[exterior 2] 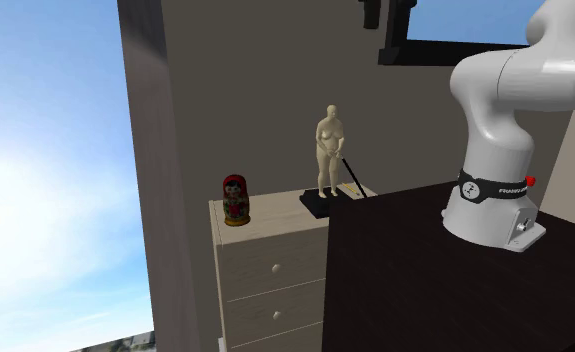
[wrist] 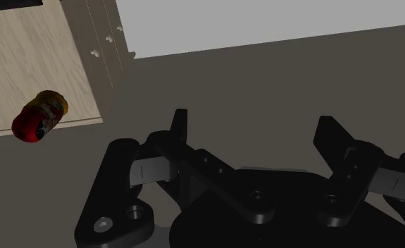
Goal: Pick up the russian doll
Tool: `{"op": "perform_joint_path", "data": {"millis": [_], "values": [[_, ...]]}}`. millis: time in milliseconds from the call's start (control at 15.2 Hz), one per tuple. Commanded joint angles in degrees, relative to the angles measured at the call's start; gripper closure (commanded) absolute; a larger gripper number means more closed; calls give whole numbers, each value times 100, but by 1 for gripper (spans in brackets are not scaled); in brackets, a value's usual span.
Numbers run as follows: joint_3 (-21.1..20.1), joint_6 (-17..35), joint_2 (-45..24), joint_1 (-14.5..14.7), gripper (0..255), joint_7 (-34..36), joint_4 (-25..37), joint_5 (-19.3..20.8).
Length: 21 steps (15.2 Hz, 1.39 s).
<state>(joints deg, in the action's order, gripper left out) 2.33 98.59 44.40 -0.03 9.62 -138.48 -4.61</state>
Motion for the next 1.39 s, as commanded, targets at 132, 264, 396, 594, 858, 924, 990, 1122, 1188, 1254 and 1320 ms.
{"op": "perform_joint_path", "data": {"millis": [132,264,396,594,858,924,990,1122,1188,1254,1320], "values": [[124,340,-94,-100,0,-114,-210,112],[252,688,-219,-201,0,-226,-395,220],[385,1045,-375,-302,0,-337,-554,323],[593,1594,-670,-449,0,-502,-742,466],[890,2341,-1170,-623,0,-726,-893,620],[967,2529,-1313,-662,0,-785,-912,648],[1044,2717,-1463,-699,0,-845,-924,670],[1204,3089,-1783,-763,0,-972,-926,699],[1285,3273,-1951,-789,0,-1039,-915,703],[1369,3455,-2126,-812,0,-1110,-897,698],[1453,3634,-2305,-831,0,-1186,-872,683]]}}
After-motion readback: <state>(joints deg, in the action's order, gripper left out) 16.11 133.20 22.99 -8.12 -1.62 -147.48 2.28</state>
